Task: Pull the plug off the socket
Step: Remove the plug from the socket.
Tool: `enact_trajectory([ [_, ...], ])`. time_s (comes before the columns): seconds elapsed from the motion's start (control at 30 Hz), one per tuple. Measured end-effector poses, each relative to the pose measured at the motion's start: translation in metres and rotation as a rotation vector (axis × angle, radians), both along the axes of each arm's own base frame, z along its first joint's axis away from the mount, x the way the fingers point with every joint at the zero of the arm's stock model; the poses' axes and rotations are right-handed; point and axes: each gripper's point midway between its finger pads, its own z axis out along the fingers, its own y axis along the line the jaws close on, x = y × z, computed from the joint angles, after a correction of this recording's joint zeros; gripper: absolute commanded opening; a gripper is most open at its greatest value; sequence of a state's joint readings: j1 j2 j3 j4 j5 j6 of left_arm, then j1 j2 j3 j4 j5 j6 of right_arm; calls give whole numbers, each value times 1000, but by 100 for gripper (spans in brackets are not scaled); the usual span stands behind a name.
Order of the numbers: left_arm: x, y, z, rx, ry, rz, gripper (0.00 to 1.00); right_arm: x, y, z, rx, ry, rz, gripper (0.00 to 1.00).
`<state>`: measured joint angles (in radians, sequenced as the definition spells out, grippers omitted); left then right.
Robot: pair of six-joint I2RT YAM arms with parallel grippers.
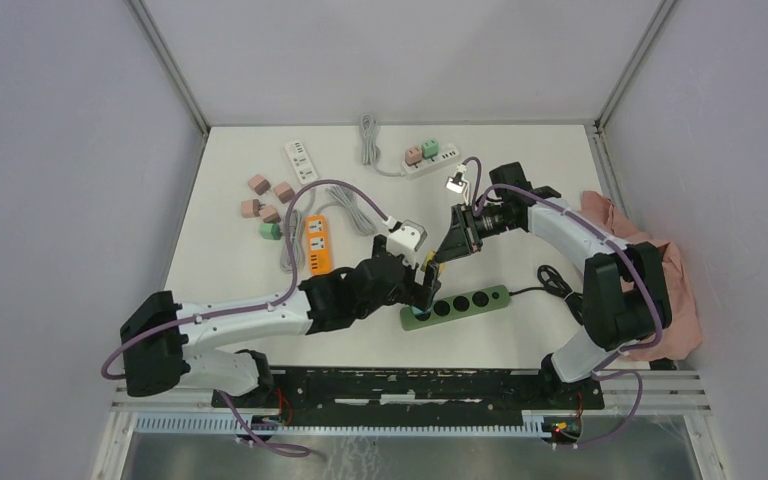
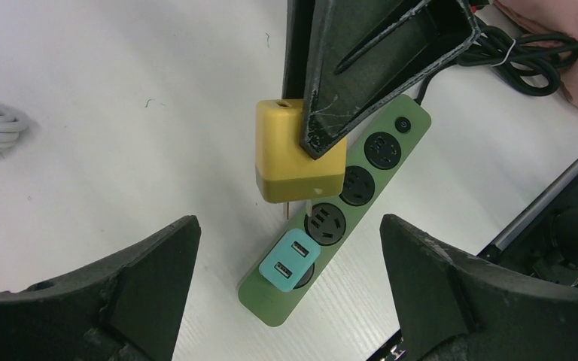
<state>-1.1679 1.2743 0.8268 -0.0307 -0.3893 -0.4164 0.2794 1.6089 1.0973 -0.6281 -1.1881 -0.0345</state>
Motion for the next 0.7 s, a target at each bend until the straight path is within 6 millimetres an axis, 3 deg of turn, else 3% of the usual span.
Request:
enact_trajectory([
  [0.2,3,-6,-4,54,-1,-14,95,3,1,-6,-18,38,-19,3],
  [0.37,11,-21,-9,96,-7,-24,79,4,1,-8,-25,53,-26,3],
  [0.47,17,-30,-13,118,-10,-16,76,4,1,-7,-24,54,-28,3],
  [0.53,22,-34,-15,135,-12,-1,60,4,1,-7,-24,53,-28,3],
  [0.6,26,-36,-19,156,-13,14,33,5,1,-7,-24,52,-28,3],
  [0.7,29,-33,-23,190,-21,25,18,5,0,-11,-32,52,-32,5],
])
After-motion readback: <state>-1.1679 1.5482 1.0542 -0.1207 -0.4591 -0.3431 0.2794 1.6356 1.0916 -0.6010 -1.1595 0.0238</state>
